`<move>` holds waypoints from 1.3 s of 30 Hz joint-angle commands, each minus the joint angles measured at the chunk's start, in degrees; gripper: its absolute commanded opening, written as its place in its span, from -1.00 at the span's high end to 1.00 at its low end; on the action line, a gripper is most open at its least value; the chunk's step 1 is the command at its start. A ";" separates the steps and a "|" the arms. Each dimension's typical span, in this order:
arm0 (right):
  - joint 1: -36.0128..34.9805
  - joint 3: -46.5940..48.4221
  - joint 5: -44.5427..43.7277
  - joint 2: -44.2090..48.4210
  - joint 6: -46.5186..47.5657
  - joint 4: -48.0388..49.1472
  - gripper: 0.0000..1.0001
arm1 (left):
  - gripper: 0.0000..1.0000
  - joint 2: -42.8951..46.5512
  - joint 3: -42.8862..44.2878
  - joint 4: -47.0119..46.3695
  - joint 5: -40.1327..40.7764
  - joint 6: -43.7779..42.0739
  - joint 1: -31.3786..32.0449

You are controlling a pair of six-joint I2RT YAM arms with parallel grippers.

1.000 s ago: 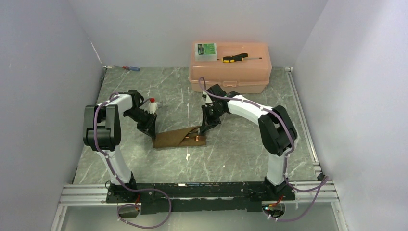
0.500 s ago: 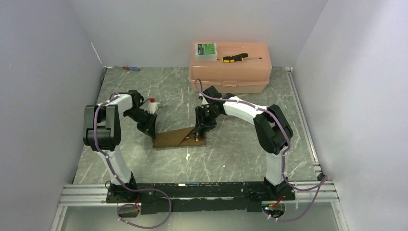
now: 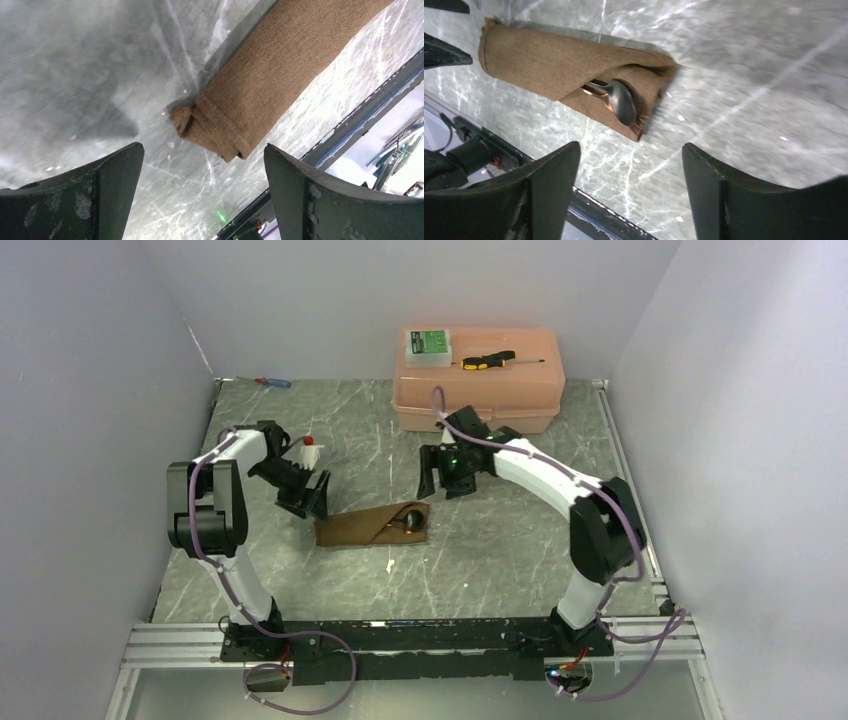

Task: Fold the napkin into a case and place the utensils inside
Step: Reset both arms

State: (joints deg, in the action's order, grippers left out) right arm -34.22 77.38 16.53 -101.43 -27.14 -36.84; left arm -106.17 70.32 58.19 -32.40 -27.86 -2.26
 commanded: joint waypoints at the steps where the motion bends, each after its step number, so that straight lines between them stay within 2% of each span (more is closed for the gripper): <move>1: 5.75 -4.18 -4.57 10.13 2.11 0.80 -0.81 | -0.91 4.86 5.59 3.90 0.58 -1.84 -2.43; 2: 6.95 -5.07 -6.93 12.26 2.54 1.58 -0.98 | -0.91 5.54 6.98 5.11 0.52 -1.97 -3.00; 6: 13.72 -10.30 -18.68 20.38 2.53 8.02 -1.00 | -0.91 7.28 14.98 8.47 -0.47 -1.03 -4.41; 10: 19.74 -18.46 -34.72 24.03 1.16 17.08 -0.99 | -0.91 8.81 17.44 4.92 -0.17 3.19 -5.37; 12: 21.14 -26.05 -40.00 25.20 5.67 29.50 -1.00 | -0.91 9.88 15.13 -0.61 -0.82 5.73 -6.58; 14: 21.50 -35.24 -48.14 26.26 10.05 41.29 -1.00 | -0.91 12.33 9.22 -10.12 -0.62 9.52 -7.69; 17: 23.82 -39.92 -53.57 26.14 9.14 48.56 -0.99 | -0.91 17.35 -3.72 -32.55 2.95 16.37 -8.18; 20: 28.00 -43.51 -54.76 26.53 6.09 53.84 -1.00 | -0.91 20.64 -16.79 -47.43 -0.05 16.64 -8.46; 22: 29.18 -46.79 -56.32 26.14 8.07 62.07 -1.00 | -0.91 20.94 -21.72 -53.95 -0.19 16.27 -8.46; 28: 30.59 -52.98 -55.03 23.73 14.83 76.22 -0.99 | -0.91 17.52 -31.71 -73.50 1.97 20.14 -9.97; 30: 31.06 -55.93 -52.07 23.13 16.04 81.59 -0.99 | -0.91 15.93 -35.11 -82.33 1.46 22.24 -10.22; 32: 31.31 -57.50 -51.01 21.32 16.39 85.41 -0.99 | -0.91 15.71 -34.93 -84.17 1.72 22.54 -10.22; 34: 31.42 -59.70 -48.75 19.84 18.34 91.80 -0.99 | -0.91 14.95 -36.86 -90.62 2.35 25.19 -10.26; 36: 31.40 -59.51 -43.81 19.48 20.23 91.11 -0.99 | -0.91 14.94 -38.28 -92.80 2.52 25.16 -10.31; 38: 31.00 -61.86 -39.46 18.37 23.61 97.01 -0.99 | -0.91 13.80 -45.03 -108.30 3.46 26.40 -10.08; 39: 30.92 -65.12 -37.93 17.10 24.22 102.89 -0.99 | -0.91 15.33 -45.40 -106.10 4.44 25.52 -9.76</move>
State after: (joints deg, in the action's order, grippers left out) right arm -3.05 17.28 -30.37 -82.54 -8.73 47.33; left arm -91.13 31.31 -29.23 -29.91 -4.45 -12.34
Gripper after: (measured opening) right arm 0.994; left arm 0.954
